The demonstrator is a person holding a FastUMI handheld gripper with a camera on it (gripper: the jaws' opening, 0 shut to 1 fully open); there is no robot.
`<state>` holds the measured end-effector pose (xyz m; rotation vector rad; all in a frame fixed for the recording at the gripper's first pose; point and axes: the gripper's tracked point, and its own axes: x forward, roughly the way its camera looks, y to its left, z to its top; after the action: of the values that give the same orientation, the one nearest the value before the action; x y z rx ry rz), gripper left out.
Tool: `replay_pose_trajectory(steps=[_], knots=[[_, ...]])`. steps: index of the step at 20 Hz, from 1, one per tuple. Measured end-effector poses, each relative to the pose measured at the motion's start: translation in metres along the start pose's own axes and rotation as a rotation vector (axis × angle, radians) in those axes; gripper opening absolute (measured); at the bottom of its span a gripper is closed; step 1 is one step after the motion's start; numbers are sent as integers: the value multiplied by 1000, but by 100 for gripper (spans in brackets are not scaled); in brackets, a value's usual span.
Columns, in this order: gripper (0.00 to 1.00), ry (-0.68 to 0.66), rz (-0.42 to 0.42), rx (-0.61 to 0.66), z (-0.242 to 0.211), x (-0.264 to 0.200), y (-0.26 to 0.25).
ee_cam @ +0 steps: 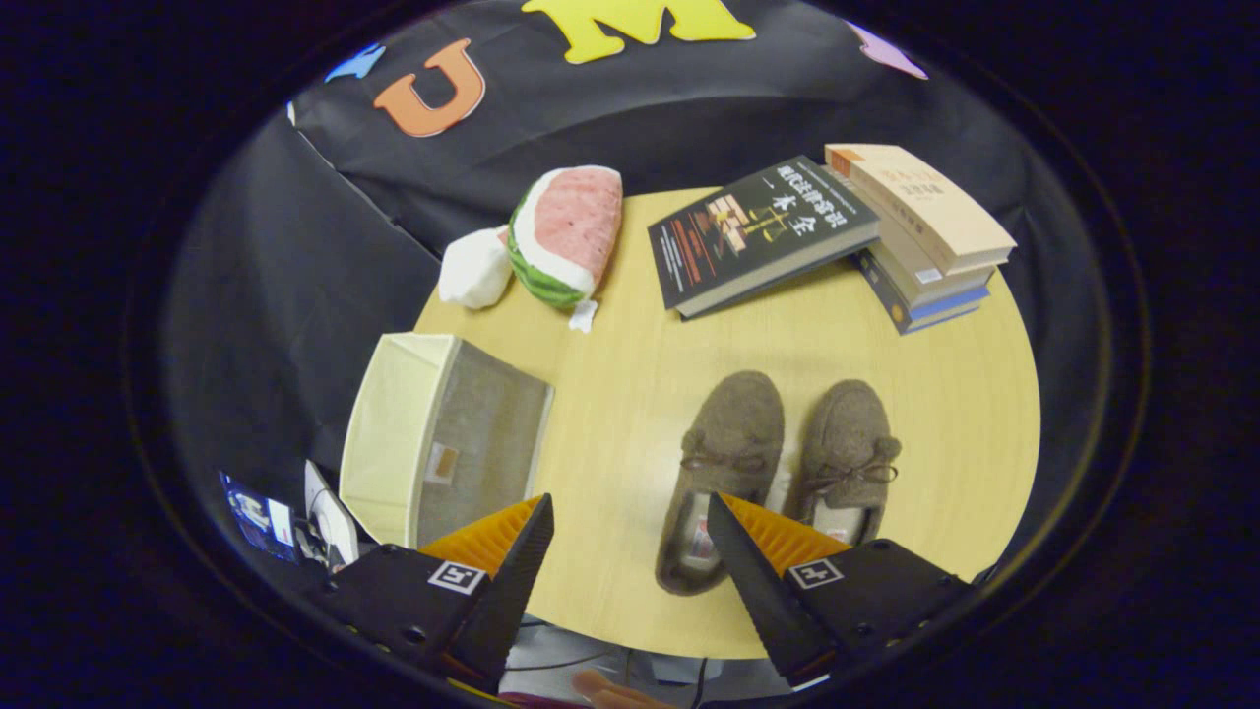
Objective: Open the storage box then place both shoes into the box .Put the left shoe in first, then the right shoe, with the right side of both shoes facing outward in a uniform manner.
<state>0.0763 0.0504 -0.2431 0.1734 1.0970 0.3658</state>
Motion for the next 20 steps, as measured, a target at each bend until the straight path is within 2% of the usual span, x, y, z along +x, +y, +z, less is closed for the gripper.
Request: replay_pose_trajectory(steps=[2,8,12,13,14,17,19,20], knots=[[95,20,-40,10,-14,10,-25],[95,79,-94,92,-38,44,-74],[92,106,-91,93,-45,63,-84],[90,107,-94,92,-45,63,-85],[80,110,-89,90,-46,64,-85],[80,115,-93,77,-47,68,-83],[68,128,-105,65,-50,70,-83],[67,133,-113,57,-52,72,-84]])
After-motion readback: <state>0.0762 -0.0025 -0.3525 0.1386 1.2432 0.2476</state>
